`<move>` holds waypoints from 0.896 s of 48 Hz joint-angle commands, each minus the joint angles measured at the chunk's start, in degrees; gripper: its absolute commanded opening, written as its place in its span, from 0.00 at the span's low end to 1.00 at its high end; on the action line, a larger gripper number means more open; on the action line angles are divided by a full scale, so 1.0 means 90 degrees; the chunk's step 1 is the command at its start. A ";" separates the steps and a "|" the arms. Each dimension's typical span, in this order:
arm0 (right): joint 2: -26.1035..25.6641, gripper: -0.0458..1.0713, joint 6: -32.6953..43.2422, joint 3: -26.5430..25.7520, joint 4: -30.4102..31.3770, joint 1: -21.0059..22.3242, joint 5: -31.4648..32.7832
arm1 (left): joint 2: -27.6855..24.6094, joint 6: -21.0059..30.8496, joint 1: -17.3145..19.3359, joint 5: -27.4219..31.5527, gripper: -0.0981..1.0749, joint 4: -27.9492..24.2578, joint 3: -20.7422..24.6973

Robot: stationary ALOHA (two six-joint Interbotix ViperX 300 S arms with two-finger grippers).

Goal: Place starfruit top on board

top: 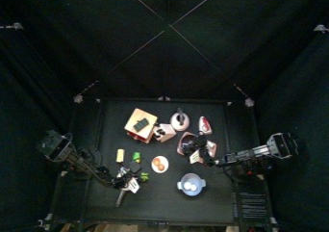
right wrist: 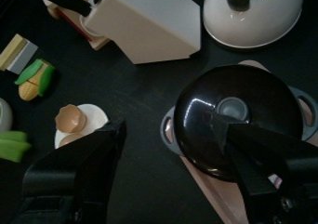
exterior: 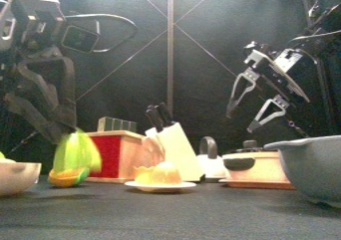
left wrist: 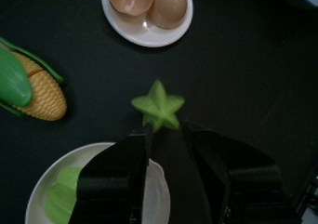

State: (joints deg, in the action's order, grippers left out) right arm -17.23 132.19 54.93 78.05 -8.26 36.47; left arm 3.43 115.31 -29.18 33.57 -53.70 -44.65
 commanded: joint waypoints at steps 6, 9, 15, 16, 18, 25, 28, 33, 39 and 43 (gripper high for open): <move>-0.0049 0.95 0.0010 -0.0049 0.0020 0.0000 0.0020 | 0.0039 0.0000 0.0273 -0.0312 0.76 -0.0176 -0.0107; -0.0049 0.95 0.0010 -0.0049 0.0020 -0.0010 0.0020 | 0.0078 0.0000 0.0283 -0.0312 0.77 -0.0186 -0.0146; -0.0039 0.95 0.0010 -0.0049 0.0020 -0.0010 0.0020 | 0.0205 0.0000 0.0293 -0.0312 0.78 -0.0186 -0.0215; -0.0049 0.95 0.0010 -0.0049 0.0020 -0.0010 0.0020 | 0.0225 0.0000 0.0283 -0.0312 0.78 -0.0186 -0.0215; -0.0049 0.95 0.0010 -0.0049 0.0020 -0.0010 0.0020 | 0.0293 0.0000 0.0293 -0.0312 0.78 -0.0176 -0.0234; -0.0029 0.95 0.0010 -0.0049 0.0020 0.0000 0.0020 | 0.0469 0.0000 0.0283 -0.0312 0.78 -0.0186 -0.0244; -0.0029 0.95 0.0010 -0.0059 0.0020 0.0000 0.0020 | 0.0498 0.0000 0.0264 -0.0283 0.78 -0.0186 -0.0264; -0.0020 0.95 0.0020 -0.0059 0.0020 0.0000 0.0020 | 0.0498 0.0000 0.0273 -0.0283 0.78 -0.0186 -0.0303; -0.0010 0.95 0.0020 -0.0068 -0.0010 -0.0010 0.0020 | 0.0488 -0.0010 0.0264 -0.0283 0.78 -0.0176 -0.0313; -0.0010 0.95 0.0010 -0.0059 -0.0059 -0.0010 0.0020 | 0.0508 -0.0010 0.0254 -0.0283 0.78 -0.0166 -0.0322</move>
State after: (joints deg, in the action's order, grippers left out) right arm -16.79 132.28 54.93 77.70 -8.35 36.47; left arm 7.12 115.31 -26.81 30.94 -55.02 -47.99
